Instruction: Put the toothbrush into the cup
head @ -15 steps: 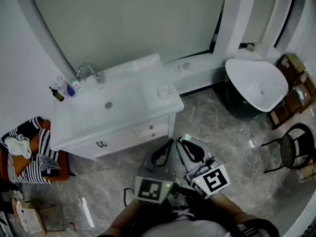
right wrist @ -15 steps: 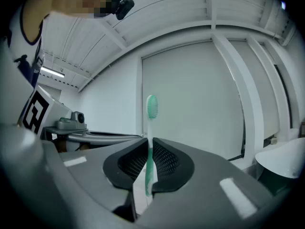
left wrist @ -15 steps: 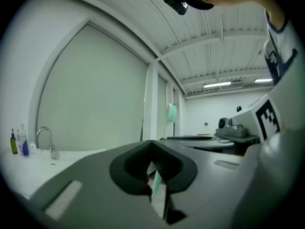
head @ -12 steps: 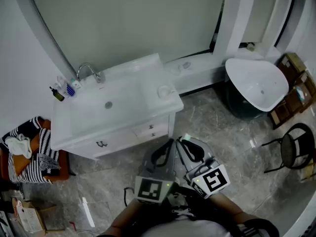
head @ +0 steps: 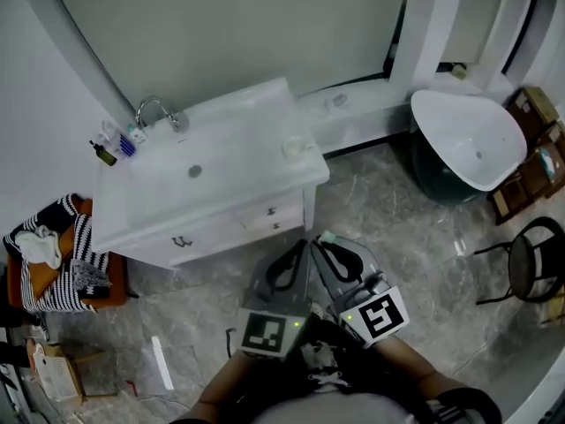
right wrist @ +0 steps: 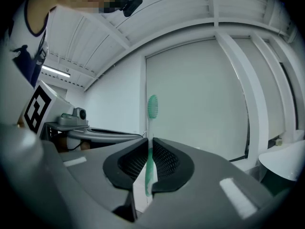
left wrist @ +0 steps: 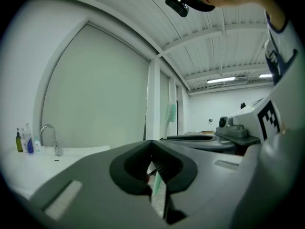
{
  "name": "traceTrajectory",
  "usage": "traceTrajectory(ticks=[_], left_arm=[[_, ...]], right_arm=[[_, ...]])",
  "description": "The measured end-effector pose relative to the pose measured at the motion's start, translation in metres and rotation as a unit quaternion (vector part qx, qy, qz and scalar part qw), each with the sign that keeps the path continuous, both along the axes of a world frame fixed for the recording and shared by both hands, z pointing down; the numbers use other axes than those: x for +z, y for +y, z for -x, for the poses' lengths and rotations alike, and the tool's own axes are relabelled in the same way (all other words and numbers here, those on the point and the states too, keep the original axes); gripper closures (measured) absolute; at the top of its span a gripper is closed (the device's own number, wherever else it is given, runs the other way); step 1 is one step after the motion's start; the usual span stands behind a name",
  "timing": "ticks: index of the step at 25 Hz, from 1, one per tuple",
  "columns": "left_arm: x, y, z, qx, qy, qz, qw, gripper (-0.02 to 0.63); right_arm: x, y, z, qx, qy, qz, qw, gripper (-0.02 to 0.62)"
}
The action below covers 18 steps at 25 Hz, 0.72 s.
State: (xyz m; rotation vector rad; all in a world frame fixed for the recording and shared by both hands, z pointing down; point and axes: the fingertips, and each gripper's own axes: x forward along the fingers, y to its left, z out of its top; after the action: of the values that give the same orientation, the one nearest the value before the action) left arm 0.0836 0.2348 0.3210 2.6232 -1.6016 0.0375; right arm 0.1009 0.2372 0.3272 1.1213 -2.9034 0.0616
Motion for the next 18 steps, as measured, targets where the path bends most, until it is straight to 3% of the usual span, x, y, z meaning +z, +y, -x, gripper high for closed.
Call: traceTrajectory(ticks=[10,18], left_arm=[[0.004,-0.034,0.004,-0.003,-0.016,0.008,0.9998,0.606],[0.005,-0.098,0.023,0.007,-0.018,0.002,0.9998,0.606]], right_arm=[[0.005,-0.035,0.005,-0.006,-0.013,0.006,1.000,0.566],[0.008,-0.092,0.023,0.002,-0.018,0.019,1.000,0.566]])
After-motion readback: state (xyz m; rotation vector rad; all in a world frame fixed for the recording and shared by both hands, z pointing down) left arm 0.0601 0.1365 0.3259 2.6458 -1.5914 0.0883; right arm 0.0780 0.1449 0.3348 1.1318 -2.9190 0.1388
